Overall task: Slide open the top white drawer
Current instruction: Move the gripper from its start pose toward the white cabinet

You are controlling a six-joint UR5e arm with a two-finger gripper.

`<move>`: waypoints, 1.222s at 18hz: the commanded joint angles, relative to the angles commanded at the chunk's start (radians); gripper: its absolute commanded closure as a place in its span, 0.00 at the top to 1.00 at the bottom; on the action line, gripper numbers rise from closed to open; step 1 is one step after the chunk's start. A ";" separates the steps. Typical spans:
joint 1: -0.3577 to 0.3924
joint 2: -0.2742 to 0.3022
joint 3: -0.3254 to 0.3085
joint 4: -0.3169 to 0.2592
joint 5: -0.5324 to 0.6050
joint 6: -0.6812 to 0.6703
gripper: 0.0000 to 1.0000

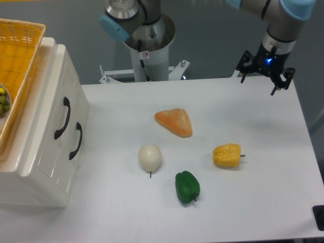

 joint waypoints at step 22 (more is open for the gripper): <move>-0.037 0.005 -0.061 -0.046 0.003 -0.061 1.00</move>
